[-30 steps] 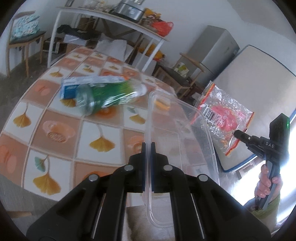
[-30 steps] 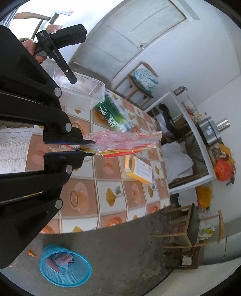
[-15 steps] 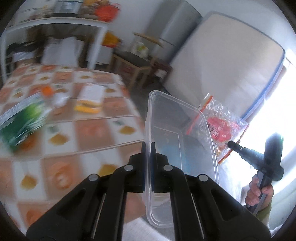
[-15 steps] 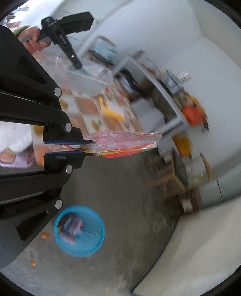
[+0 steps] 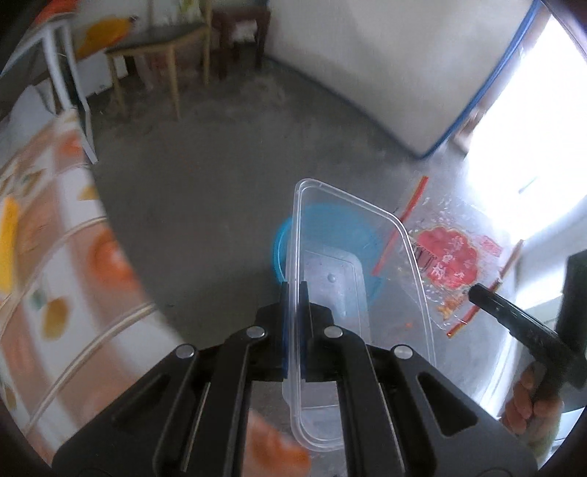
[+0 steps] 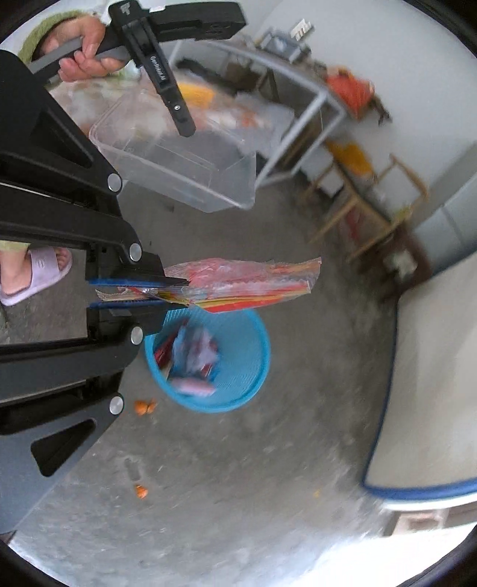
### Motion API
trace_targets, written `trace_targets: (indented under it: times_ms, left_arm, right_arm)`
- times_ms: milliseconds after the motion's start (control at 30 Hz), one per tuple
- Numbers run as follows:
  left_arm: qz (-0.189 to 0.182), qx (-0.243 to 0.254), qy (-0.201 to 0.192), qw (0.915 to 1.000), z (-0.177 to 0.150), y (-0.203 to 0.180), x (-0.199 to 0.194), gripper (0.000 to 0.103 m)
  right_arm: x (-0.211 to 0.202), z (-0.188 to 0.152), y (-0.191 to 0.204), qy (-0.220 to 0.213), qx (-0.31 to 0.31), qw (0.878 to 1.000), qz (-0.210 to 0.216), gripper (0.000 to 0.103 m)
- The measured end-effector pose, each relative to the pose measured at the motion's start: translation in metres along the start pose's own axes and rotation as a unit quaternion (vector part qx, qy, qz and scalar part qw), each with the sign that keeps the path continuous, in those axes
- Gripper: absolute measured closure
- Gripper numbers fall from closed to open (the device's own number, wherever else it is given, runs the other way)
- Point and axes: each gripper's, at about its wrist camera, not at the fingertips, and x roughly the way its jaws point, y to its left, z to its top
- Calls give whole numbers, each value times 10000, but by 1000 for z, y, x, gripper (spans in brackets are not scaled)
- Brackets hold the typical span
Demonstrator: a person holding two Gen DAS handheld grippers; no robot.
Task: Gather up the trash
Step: 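Carry the container with the left tool while the right tool carries the snack bag toward the basket, then open both tools over the blue basket, dropping the container and snack bag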
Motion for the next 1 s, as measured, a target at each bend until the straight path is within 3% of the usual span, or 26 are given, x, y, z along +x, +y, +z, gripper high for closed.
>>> trace_targets:
  times_ms: [233, 400, 467, 500, 567, 700, 833, 1000]
  left_arm:
    - [486, 98, 941, 9943, 34, -24, 110, 101]
    - [521, -4, 1088, 9927, 58, -30, 153, 97]
    - [372, -100, 1137, 9928, 65, -30, 163, 77]
    - [376, -191, 1169, 9922, 66, -30, 165, 74]
    - [173, -294, 1136, 9929, 65, -28, 163, 65]
    - [-78, -371, 939, 9949, 62, -21, 148, 62]
    - [-256, -293, 690, 9969, 60, -17, 120, 61]
    - [-555, -61, 242, 9981, 49, -27, 66, 48]
  right_arm:
    - [72, 8, -30, 374, 325, 9977, -464, 97]
    - [123, 30, -48, 605, 621, 9951, -471, 92]
    - [147, 36, -63, 768, 755, 9931, -474, 70]
    - [160, 37, -73, 899, 844, 9911, -500, 52]
    - [183, 33, -93, 1113, 1076, 9859, -629, 50]
    - [188, 22, -114, 1145, 1260, 9828, -714, 50]
    - [171, 12, -124, 1016, 1318, 9840, -643, 50]
    - [125, -1, -127, 799, 1310, 9873, -416, 44]
